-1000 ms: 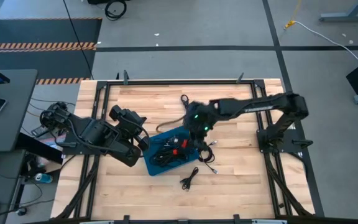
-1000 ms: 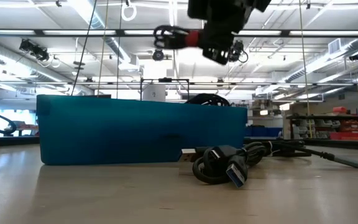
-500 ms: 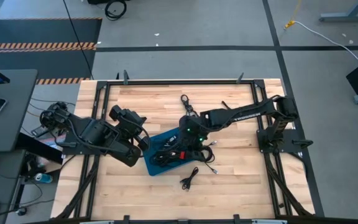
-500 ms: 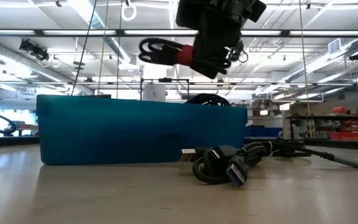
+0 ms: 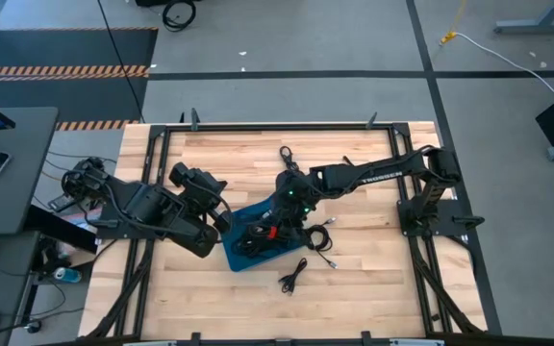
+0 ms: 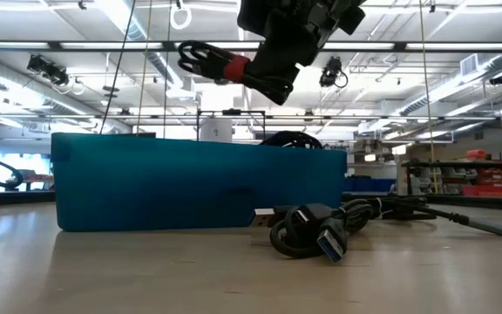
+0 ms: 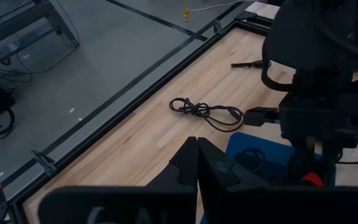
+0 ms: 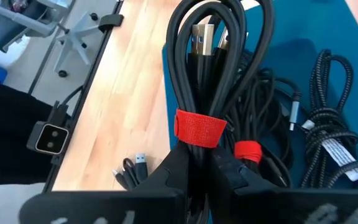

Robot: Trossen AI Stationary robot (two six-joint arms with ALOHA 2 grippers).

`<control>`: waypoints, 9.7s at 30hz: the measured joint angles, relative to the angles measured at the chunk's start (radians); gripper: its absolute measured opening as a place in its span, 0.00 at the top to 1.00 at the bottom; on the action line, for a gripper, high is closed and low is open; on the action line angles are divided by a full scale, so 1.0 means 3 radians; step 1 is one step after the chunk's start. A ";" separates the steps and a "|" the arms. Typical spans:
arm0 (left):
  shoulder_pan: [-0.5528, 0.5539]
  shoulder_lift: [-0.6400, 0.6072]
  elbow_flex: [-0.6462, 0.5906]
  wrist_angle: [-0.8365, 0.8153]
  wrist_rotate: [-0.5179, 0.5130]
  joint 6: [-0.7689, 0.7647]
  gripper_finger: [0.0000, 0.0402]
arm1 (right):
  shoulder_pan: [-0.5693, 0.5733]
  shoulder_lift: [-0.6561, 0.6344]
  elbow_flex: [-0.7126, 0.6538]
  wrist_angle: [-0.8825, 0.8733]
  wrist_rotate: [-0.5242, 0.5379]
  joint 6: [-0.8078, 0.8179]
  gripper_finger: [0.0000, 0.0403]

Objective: Pick and place USB-C Cables
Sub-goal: Put the black charger cable into the blue bin

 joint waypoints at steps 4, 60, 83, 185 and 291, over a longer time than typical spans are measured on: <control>0.0000 0.0000 0.0000 0.0023 0.0000 0.0000 0.99 | -0.0030 0.0000 0.0000 -0.0210 -0.0003 -0.0016 0.92; 0.0000 0.0000 0.0001 0.0069 0.0000 0.0001 0.99 | 0.0146 0.0374 -0.0006 -0.0234 0.0472 -0.0114 0.92; -0.0001 0.0000 0.0001 0.0071 0.0050 0.0005 0.99 | 0.0148 0.0435 -0.0005 -0.0237 0.0492 -0.0112 0.72; -0.0001 -0.0001 0.0001 0.0223 0.0137 0.0088 0.99 | -0.2383 -0.1046 -0.2129 -0.0830 0.1689 0.0663 0.38; -0.0001 0.0000 0.0000 0.0221 0.0175 0.0098 0.99 | -0.0603 0.0547 0.0927 -0.1589 0.0311 -0.0821 0.92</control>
